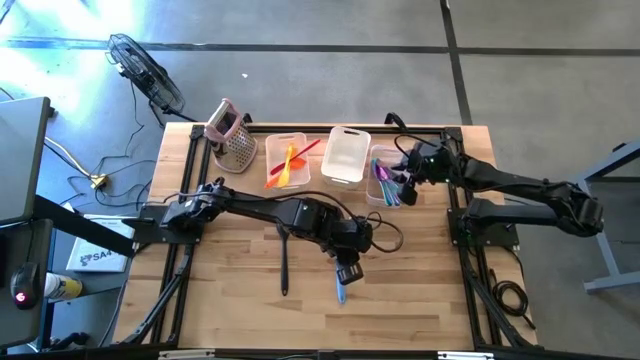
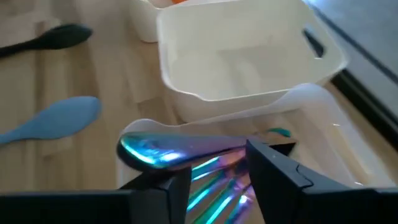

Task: Pick & Place Kitchen Items
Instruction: Put the blue table knife into the transparent bin, then put the black serving spoon into the right white bin

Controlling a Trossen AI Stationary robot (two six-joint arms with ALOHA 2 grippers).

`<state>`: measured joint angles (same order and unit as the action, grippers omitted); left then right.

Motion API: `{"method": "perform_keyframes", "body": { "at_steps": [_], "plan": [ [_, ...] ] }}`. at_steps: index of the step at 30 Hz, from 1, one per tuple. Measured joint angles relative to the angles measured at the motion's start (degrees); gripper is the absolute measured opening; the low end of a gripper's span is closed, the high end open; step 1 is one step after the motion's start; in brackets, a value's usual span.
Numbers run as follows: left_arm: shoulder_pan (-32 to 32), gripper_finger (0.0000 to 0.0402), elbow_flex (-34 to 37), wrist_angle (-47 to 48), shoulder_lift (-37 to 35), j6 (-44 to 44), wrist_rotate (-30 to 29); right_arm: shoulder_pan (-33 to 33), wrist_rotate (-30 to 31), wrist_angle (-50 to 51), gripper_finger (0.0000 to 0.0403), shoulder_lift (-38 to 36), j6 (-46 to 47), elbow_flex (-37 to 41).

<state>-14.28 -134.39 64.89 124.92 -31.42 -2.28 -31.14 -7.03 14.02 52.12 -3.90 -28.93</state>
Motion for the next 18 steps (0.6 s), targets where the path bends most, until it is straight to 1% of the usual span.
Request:
{"method": "perform_keyframes", "body": {
  "at_steps": [3,5,13,18],
  "plan": [
    [0.00,0.0112,0.00,0.04,0.00,0.08,-0.13,0.02,-2.69,0.29,0.0157,0.00,1.16,0.00],
    [0.00,0.0112,0.02,0.12,0.00,0.09,-1.14,0.02,-2.13,1.07,0.0162,0.00,2.47,0.00],
    [0.02,0.0112,0.02,1.63,0.00,0.08,-3.04,0.02,7.07,5.31,0.0165,-0.46,4.07,0.00],
    [0.04,0.0112,0.02,3.55,0.02,0.08,-7.11,0.01,9.12,7.11,0.0165,-1.21,4.36,0.00]
  ]
}}
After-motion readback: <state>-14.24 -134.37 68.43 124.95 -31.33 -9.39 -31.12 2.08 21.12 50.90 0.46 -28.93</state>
